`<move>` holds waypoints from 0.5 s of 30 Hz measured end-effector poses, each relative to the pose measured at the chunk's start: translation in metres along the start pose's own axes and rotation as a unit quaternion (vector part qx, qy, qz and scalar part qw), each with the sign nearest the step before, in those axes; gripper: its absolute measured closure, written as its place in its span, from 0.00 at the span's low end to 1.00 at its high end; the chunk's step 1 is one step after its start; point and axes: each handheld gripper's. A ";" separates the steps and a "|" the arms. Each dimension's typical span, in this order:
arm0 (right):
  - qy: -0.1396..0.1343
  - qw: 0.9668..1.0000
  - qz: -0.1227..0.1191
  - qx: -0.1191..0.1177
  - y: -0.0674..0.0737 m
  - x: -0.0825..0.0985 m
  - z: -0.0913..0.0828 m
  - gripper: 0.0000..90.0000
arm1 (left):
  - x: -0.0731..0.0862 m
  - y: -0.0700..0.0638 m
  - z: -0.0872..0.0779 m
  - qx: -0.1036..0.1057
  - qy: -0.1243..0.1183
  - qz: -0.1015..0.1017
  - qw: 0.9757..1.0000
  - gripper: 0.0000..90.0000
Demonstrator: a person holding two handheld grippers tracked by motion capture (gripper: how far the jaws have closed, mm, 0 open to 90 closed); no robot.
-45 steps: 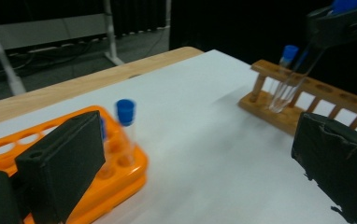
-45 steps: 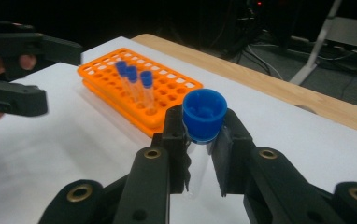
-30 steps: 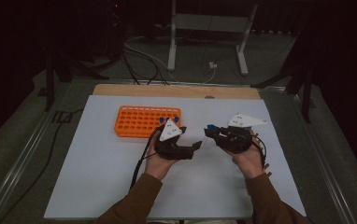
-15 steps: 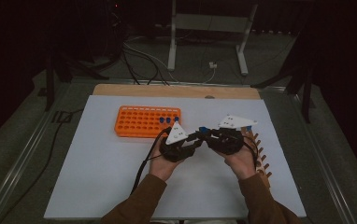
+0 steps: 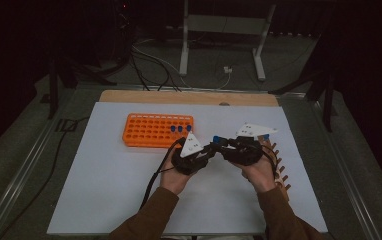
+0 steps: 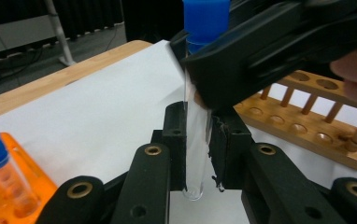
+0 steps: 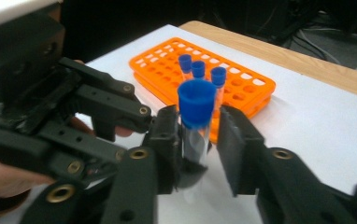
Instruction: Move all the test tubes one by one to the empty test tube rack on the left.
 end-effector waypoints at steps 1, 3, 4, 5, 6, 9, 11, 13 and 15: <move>-0.003 1.000 0.003 -0.002 -0.002 0.001 -0.002 0.71 | 0.000 0.001 -0.001 -0.002 0.001 0.000 1.000 0.87; -0.011 1.000 0.009 -0.005 -0.006 0.001 -0.006 0.65 | 0.000 0.003 -0.002 -0.006 0.001 -0.002 1.000 0.87; -0.015 1.000 0.011 -0.005 -0.007 0.002 -0.007 0.63 | 0.000 0.004 -0.003 -0.009 0.001 -0.002 1.000 0.87; -0.018 1.000 0.014 -0.004 -0.009 0.002 -0.009 0.61 | 0.000 0.005 -0.004 -0.010 0.001 -0.002 1.000 0.87; -0.019 1.000 0.015 -0.002 -0.011 0.003 -0.011 0.61 | 0.000 0.005 -0.005 -0.011 0.001 -0.001 1.000 0.87; -0.024 1.000 0.020 0.002 -0.015 0.005 -0.016 0.55 | -0.001 0.007 -0.007 -0.016 -0.001 -0.001 1.000 0.87; -0.029 0.999 0.022 0.007 -0.017 0.006 -0.019 0.49 | -0.001 0.009 -0.009 -0.019 -0.003 -0.003 1.000 0.87; -0.029 0.999 0.020 0.012 -0.018 0.007 -0.021 0.44 | -0.001 0.012 -0.011 -0.021 -0.006 -0.008 1.000 0.87; -0.024 0.999 0.013 0.017 -0.017 0.008 -0.021 0.35 | -0.001 0.014 -0.013 -0.025 -0.007 -0.010 1.000 0.87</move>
Point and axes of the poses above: each handheld gripper's, and its own axes: z roughly forward along the jaws, x roughly out of its underside, y roughly to its left, and after that the axes turned 1 degree about z, right-handed
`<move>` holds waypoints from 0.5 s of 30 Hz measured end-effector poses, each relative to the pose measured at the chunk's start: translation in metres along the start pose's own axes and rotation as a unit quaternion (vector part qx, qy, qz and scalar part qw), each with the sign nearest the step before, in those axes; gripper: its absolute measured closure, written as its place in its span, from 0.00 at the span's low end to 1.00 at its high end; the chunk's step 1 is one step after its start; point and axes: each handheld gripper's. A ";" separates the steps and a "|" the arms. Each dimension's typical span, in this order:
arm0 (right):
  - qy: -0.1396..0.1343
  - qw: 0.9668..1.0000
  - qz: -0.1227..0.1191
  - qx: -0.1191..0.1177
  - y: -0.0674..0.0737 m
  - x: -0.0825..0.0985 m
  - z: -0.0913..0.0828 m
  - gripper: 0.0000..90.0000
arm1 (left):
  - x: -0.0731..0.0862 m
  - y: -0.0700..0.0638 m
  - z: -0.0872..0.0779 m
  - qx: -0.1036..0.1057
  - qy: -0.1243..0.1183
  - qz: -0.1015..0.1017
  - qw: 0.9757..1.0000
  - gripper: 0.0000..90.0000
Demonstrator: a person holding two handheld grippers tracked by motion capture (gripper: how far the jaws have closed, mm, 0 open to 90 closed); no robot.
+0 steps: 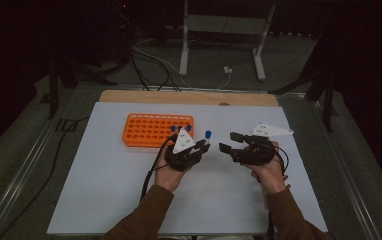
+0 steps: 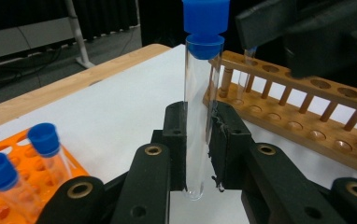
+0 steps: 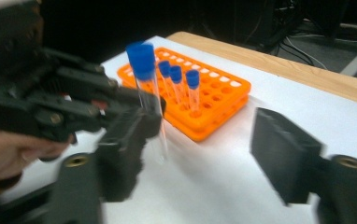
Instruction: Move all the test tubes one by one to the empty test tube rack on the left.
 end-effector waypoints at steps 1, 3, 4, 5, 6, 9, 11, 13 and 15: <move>0.002 1.000 -0.003 0.007 0.001 0.001 0.000 0.30 | 0.000 0.001 -0.001 -0.001 0.000 -0.001 1.000 0.87; 0.002 1.000 -0.005 0.019 0.002 0.001 0.000 0.20 | 0.000 0.003 -0.003 -0.004 -0.001 0.000 1.000 0.87; 0.004 1.000 -0.005 0.028 0.002 0.002 0.000 0.16 | -0.001 0.004 -0.004 -0.006 -0.001 -0.001 1.000 0.87; 0.006 0.999 -0.006 0.036 0.002 0.002 0.000 0.16 | -0.001 0.005 -0.006 -0.008 -0.002 -0.003 1.000 0.87; 0.006 0.999 -0.004 0.040 0.001 0.002 0.000 0.14 | -0.001 0.007 -0.007 -0.009 -0.003 -0.003 1.000 0.87; 0.003 0.999 0.000 0.054 0.000 0.003 -0.002 0.04 | -0.001 0.011 -0.011 -0.013 -0.007 -0.008 1.000 0.87; -0.001 0.998 0.006 0.058 -0.001 0.002 -0.005 0.03 | -0.002 0.014 -0.013 -0.017 -0.010 -0.011 1.000 0.87; -0.006 0.998 0.008 0.061 -0.001 0.002 -0.008 0.03 | -0.002 0.017 -0.016 -0.021 -0.012 -0.015 1.000 0.87; -0.005 0.998 0.008 0.064 -0.001 0.001 -0.010 0.01 | -0.002 0.020 -0.018 -0.023 -0.015 -0.021 0.999 0.87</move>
Point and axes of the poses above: each handheld gripper's, and its own axes: z roughly forward along the jaws, x roughly out of its underside, y roughly to its left, and after that the axes turned 1 degree about z, right-handed
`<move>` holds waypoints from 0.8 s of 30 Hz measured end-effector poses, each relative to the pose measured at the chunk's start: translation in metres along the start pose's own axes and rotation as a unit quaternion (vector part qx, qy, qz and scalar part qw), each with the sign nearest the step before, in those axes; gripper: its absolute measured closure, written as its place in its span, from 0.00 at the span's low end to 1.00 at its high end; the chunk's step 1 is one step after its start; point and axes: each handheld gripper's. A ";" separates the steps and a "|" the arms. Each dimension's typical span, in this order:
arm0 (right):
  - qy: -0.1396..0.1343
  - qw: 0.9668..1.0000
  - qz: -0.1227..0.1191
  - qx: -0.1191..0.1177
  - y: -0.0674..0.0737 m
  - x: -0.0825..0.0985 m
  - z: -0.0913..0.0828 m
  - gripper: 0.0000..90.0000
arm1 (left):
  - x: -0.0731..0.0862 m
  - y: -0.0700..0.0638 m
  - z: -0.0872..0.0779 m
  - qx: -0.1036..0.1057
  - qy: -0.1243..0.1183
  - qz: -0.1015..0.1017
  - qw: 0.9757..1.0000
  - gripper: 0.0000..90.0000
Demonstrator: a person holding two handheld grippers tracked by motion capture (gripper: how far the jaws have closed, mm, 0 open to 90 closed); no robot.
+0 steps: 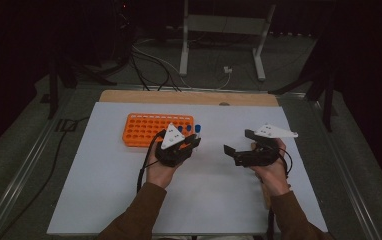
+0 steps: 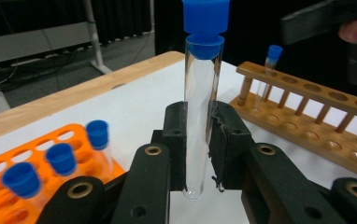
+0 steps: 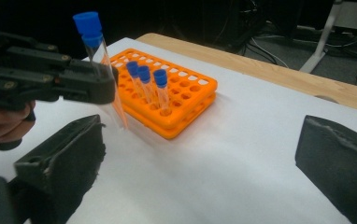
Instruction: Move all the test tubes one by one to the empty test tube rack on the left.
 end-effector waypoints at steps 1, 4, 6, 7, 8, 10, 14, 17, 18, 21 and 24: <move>0.001 1.000 0.001 0.000 0.000 0.000 -0.001 0.01 | 0.000 0.002 -0.001 -0.001 -0.003 -0.004 1.000 0.87; -0.002 1.000 0.003 0.004 0.001 -0.002 -0.004 0.01 | 0.000 0.008 -0.005 -0.007 -0.006 -0.012 1.000 0.87; -0.004 1.000 0.006 0.008 0.001 -0.003 -0.006 0.01 | 0.000 0.012 -0.007 -0.011 -0.006 -0.018 1.000 0.87; -0.006 1.000 0.007 0.009 0.001 -0.003 -0.007 0.01 | 0.000 0.014 -0.008 -0.013 -0.006 -0.020 1.000 0.87; -0.007 1.000 0.008 0.012 0.002 -0.004 -0.009 0.01 | 0.000 0.016 -0.009 -0.016 -0.007 -0.022 1.000 0.87; -0.008 1.000 0.002 0.023 0.002 -0.005 -0.011 0.01 | 0.000 0.020 -0.011 -0.021 -0.009 -0.029 0.999 0.87; -0.012 0.999 0.008 0.034 -0.004 -0.004 -0.017 0.01 | 0.002 0.027 -0.014 -0.033 -0.009 -0.033 0.999 0.87; -0.014 0.999 0.011 0.045 -0.010 -0.001 -0.020 0.01 | 0.002 0.030 -0.015 -0.041 -0.007 -0.033 0.999 0.87; -0.013 0.999 0.011 0.050 -0.012 0.001 -0.021 0.00 | 0.003 0.031 -0.015 -0.045 -0.007 -0.032 0.998 0.87; -0.010 0.998 0.010 0.060 -0.017 0.006 -0.023 0.00 | 0.004 0.035 -0.016 -0.055 -0.006 -0.027 0.998 0.87; -0.008 0.998 0.013 0.067 -0.022 0.012 -0.026 0.00 | 0.006 0.040 -0.016 -0.066 -0.004 -0.027 0.997 0.87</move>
Point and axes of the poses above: each handheld gripper's, and its own axes: z roughly forward along the jaws, x roughly out of its underside, y roughly to its left, and after that the axes turned 1 degree about z, right-handed
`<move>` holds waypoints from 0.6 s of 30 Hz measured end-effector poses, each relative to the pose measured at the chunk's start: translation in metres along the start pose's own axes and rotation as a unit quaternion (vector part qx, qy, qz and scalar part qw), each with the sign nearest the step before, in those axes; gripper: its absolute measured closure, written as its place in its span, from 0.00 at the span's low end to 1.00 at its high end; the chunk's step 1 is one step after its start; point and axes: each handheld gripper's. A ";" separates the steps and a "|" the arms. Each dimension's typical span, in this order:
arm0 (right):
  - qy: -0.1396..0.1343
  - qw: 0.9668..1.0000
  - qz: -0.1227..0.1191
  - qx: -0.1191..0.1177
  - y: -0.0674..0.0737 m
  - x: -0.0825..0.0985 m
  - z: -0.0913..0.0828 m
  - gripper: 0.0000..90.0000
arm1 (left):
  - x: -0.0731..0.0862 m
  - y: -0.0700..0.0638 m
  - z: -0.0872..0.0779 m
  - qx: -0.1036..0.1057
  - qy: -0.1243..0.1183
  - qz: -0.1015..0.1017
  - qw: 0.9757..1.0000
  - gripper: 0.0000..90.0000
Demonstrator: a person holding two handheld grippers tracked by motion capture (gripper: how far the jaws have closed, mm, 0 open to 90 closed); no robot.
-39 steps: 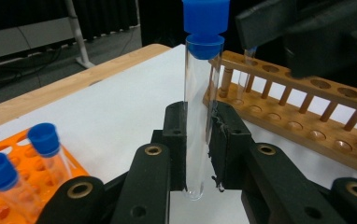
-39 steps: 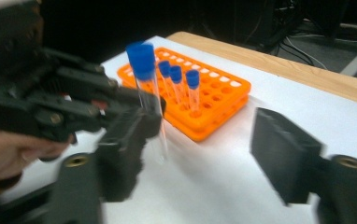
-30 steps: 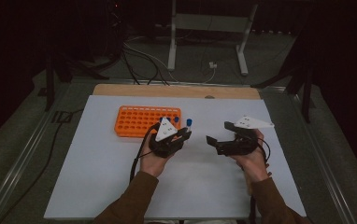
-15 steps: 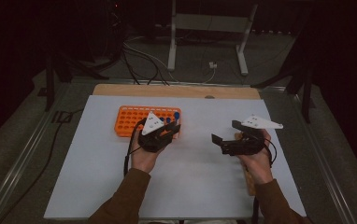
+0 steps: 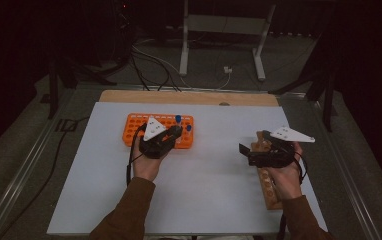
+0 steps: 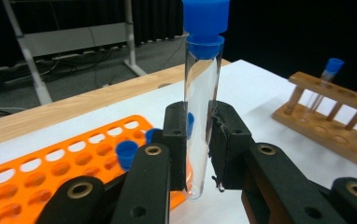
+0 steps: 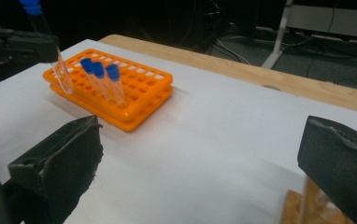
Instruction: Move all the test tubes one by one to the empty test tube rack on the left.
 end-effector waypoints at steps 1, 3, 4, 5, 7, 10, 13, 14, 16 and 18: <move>0.000 1.000 0.002 0.002 -0.002 0.002 -0.001 0.00 | 0.000 0.001 0.000 -0.004 0.000 0.000 1.000 0.87; 0.001 1.000 0.003 0.004 -0.006 0.005 -0.003 0.00 | 0.001 0.005 0.001 -0.011 -0.002 -0.002 1.000 0.87; 0.001 1.000 0.004 0.007 -0.007 0.006 -0.004 0.00 | 0.002 0.006 0.001 -0.015 -0.003 -0.002 1.000 0.87; 0.001 1.000 0.006 0.008 -0.009 0.007 -0.005 0.00 | 0.002 0.008 0.000 -0.019 -0.004 0.000 1.000 0.87; -0.001 1.000 0.008 0.012 -0.012 0.009 -0.007 0.00 | 0.004 0.010 0.001 -0.029 -0.006 -0.003 1.000 0.87; -0.008 1.000 0.011 0.015 -0.016 0.009 -0.011 0.00 | 0.006 0.015 0.001 -0.041 -0.004 -0.004 0.999 0.87; -0.015 1.000 0.015 0.017 -0.018 0.009 -0.014 0.00 | 0.008 0.020 0.002 -0.051 0.000 -0.006 0.999 0.87; -0.017 1.000 0.015 0.017 -0.019 0.010 -0.014 0.00 | 0.009 0.021 0.003 -0.055 0.003 -0.007 0.998 0.87; -0.018 1.000 0.017 0.018 -0.020 0.010 -0.014 0.00 | 0.011 0.024 0.005 -0.062 0.006 -0.011 0.998 0.87; -0.019 0.999 0.017 0.019 -0.020 0.010 -0.014 0.00 | 0.013 0.028 0.007 -0.068 0.008 -0.015 0.998 0.87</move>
Point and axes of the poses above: each handheld gripper's, and its own axes: z roughly forward along the jaws, x roughly out of its underside, y roughly to its left, and after that the axes turned 1 degree about z, right-handed
